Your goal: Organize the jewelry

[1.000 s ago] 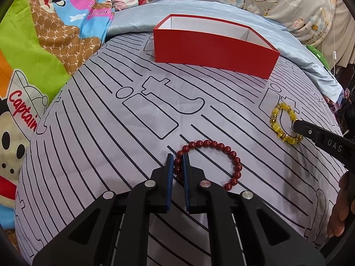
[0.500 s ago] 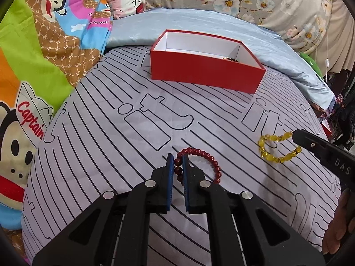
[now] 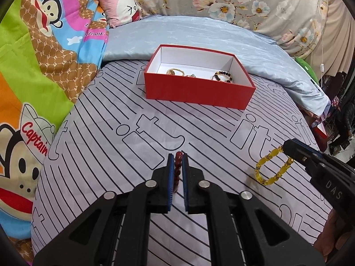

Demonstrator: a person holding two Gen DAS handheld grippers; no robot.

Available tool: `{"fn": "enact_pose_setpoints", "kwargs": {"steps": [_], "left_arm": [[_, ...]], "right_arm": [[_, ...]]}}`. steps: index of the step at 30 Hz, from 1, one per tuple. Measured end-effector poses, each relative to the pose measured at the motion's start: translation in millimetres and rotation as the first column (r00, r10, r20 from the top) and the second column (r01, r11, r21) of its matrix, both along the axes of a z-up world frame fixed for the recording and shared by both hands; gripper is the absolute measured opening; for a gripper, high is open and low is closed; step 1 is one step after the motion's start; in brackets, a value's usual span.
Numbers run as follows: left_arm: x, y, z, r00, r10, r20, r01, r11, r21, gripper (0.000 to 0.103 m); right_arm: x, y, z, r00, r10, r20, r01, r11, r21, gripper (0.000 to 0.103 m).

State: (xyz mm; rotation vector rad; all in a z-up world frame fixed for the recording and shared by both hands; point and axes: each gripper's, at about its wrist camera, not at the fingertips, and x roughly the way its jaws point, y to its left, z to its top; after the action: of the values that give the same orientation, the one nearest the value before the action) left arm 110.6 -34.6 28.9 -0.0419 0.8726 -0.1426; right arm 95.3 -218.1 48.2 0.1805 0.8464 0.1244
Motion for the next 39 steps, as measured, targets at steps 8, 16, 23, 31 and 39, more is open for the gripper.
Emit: {"fn": "enact_pose_setpoints", "kwargs": {"steps": [8, 16, 23, 31, 39], "left_arm": [[10, -1, 8, 1.0, -0.006, 0.018, 0.006, 1.0, -0.006, 0.005], [6, 23, -28, 0.998, 0.035, -0.053, -0.036, 0.999, -0.023, 0.043], [6, 28, -64, 0.992, 0.074, -0.104, -0.074, 0.997, 0.003, 0.046], [21, 32, -72, 0.989, 0.117, -0.086, -0.116, 0.993, 0.016, 0.049], [23, 22, -72, 0.994, 0.102, -0.039, -0.098, 0.992, 0.083, 0.019]], "right_arm": [[6, 5, -2, 1.0, 0.014, -0.007, -0.014, 1.0, -0.002, 0.01], [1, -2, -15, 0.999, 0.003, -0.041, -0.004, 1.0, -0.014, 0.01], [-6, -8, -27, 0.997, -0.008, -0.07, 0.008, 1.0, 0.003, 0.01], [-6, -10, -30, 0.997, -0.018, -0.078, 0.018, 1.0, 0.001, 0.01], [-5, -10, -32, 0.996, -0.02, -0.084, 0.02, 1.0, 0.006, 0.01]]}}
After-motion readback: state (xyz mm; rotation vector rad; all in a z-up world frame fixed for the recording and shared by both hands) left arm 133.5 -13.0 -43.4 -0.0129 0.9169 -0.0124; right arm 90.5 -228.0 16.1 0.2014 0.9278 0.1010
